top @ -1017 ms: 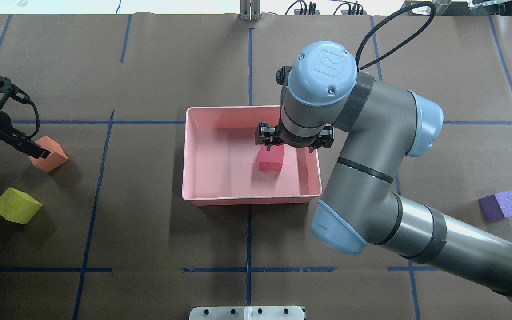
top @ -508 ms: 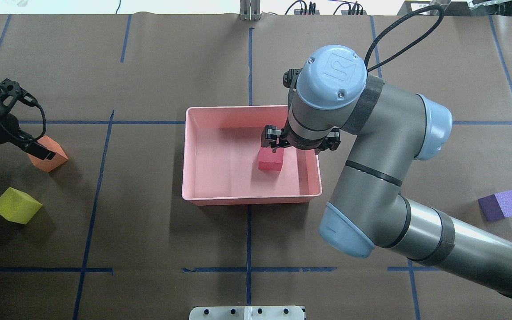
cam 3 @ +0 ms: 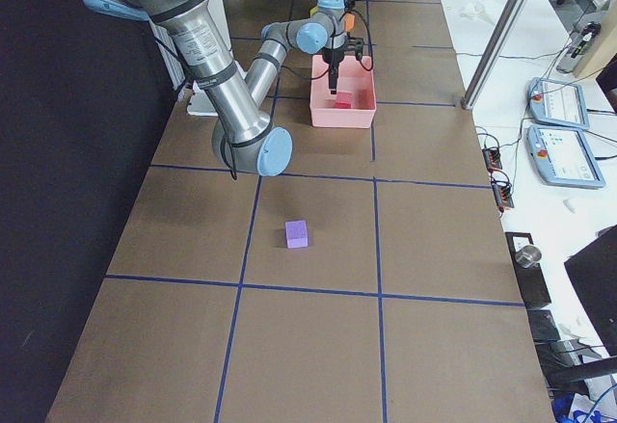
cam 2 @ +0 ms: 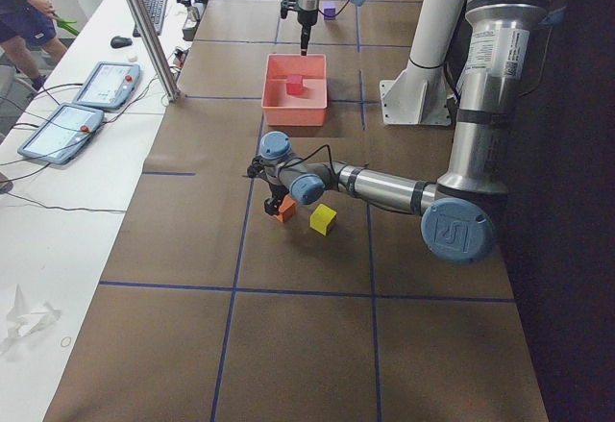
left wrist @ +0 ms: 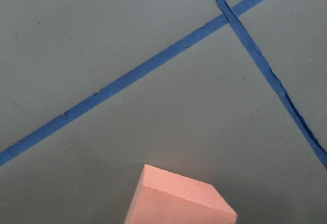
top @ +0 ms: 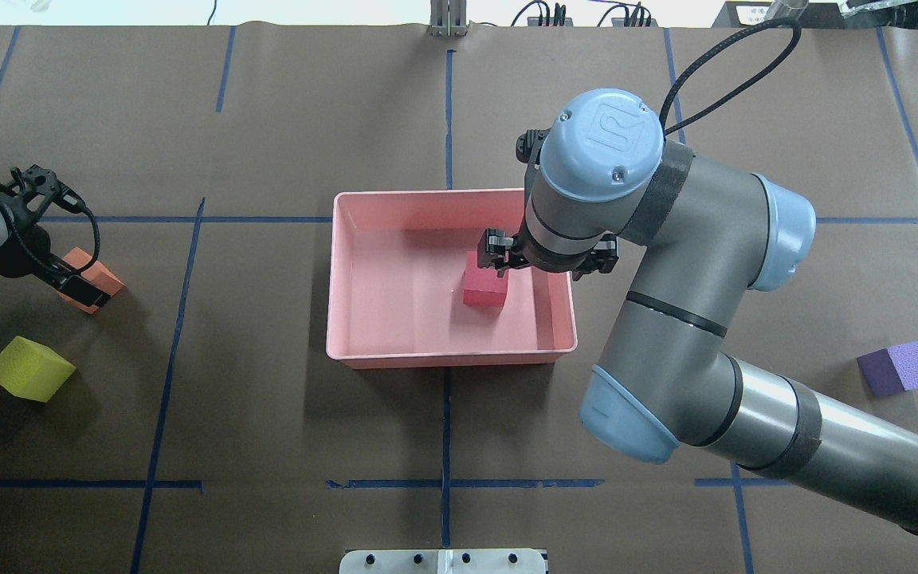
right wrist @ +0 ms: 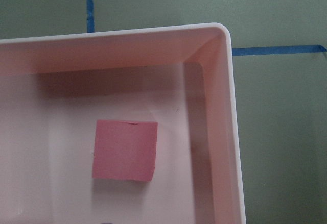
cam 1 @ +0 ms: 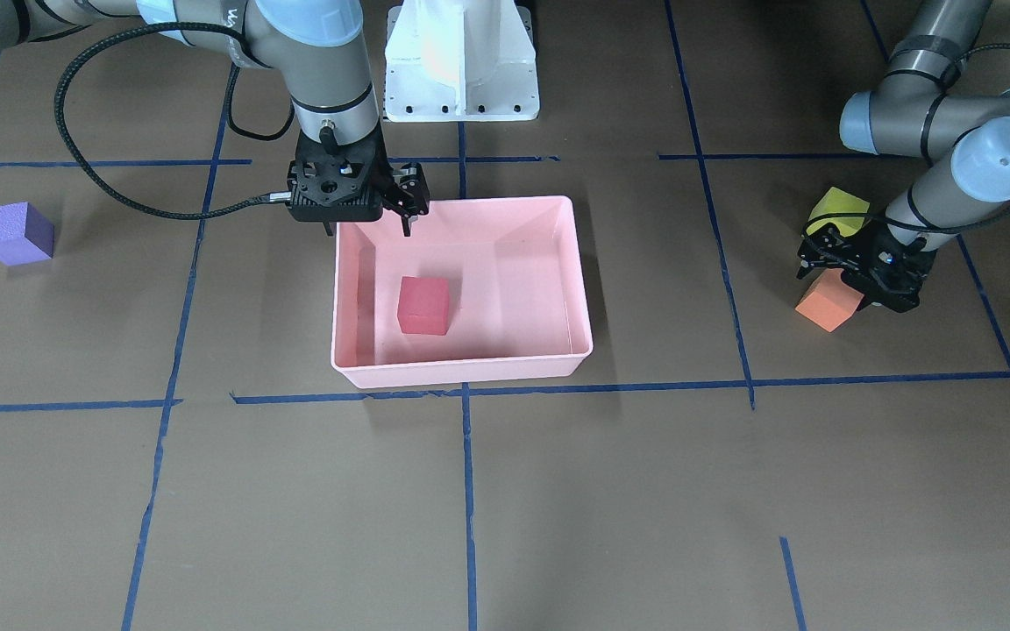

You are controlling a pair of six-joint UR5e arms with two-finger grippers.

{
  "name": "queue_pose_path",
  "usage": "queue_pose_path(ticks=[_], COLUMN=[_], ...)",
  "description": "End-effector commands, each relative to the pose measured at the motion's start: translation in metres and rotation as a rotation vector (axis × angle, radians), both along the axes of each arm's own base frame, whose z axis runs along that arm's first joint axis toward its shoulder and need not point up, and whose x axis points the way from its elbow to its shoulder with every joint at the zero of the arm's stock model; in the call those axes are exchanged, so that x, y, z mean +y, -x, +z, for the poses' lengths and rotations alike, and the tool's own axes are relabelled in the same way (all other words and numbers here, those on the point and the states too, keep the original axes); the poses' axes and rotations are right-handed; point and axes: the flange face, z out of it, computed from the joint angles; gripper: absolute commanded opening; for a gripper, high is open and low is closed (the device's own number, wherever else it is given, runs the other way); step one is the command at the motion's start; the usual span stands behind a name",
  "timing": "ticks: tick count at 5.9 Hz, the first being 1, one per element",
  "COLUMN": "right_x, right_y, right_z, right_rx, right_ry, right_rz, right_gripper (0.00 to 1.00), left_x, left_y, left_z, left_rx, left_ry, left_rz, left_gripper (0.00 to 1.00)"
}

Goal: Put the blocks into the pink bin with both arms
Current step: 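Grasp the orange cube with the left gripper while the right gripper withdraws from the bin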

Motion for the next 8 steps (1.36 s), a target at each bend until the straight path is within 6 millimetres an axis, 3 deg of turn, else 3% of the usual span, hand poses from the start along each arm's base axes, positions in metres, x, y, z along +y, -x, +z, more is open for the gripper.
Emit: queue_pose_path(ticks=[1, 2, 4, 5, 7, 8], right_x=[-0.008, -0.025, -0.059, -0.059, -0.046, -0.035], right_y=[-0.008, -0.027, -0.079, -0.125, -0.217, -0.254], right_z=[-0.001, 0.002, 0.035, 0.074, 0.146, 0.174], right_rx=[0.0, 0.002, 0.015, 0.038, 0.076, 0.072], right_ry=[-0.037, -0.062, -0.111, -0.16, -0.217, -0.233], right_rz=[-0.023, -0.043, -0.122, -0.184, -0.283, -0.31], right_gripper=[1.0, 1.0, 1.0, 1.0, 1.0, 1.0], left_x=[-0.003, -0.006, -0.029, -0.045, -0.055, -0.039], left_y=[-0.006, -0.008, -0.013, -0.026, -0.049, -0.088], left_z=[-0.004, -0.016, -0.092, -0.152, -0.293, -0.345], left_rx=[0.002, 0.01, 0.042, 0.077, 0.116, 0.14], left_ry=[0.005, -0.004, 0.064, 0.13, 0.286, 0.368], left_rz=[0.006, 0.004, -0.101, -0.181, -0.311, -0.333], left_gripper=[0.6, 0.41, 0.4, 0.41, 0.42, 0.43])
